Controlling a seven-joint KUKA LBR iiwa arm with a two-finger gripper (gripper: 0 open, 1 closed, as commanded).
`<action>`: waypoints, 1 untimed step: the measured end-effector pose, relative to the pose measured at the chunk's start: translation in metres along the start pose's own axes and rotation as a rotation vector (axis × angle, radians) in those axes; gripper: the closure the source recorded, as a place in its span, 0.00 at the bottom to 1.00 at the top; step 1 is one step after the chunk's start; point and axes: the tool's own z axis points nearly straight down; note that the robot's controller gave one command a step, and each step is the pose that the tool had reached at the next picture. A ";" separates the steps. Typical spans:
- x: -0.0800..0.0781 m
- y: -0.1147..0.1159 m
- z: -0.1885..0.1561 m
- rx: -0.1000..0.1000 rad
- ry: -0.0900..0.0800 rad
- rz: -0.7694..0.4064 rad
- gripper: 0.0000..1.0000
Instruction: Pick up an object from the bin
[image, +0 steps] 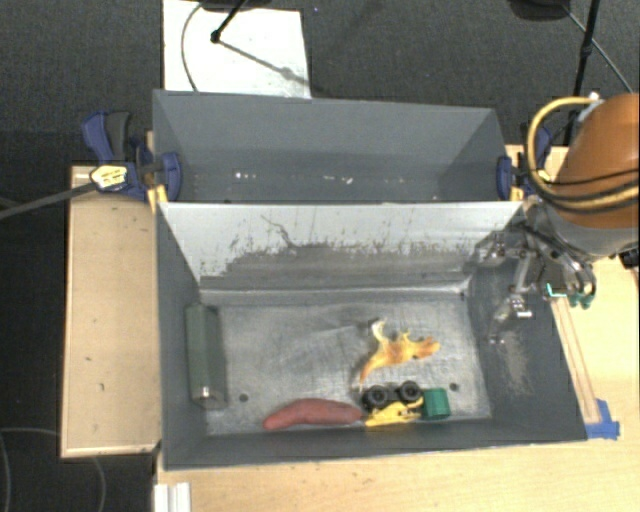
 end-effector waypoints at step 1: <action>-0.002 0.000 -0.004 0.002 -0.008 -0.003 0.00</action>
Offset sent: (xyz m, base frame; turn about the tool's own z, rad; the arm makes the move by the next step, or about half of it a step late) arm 0.0196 0.1049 -0.0896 -0.0841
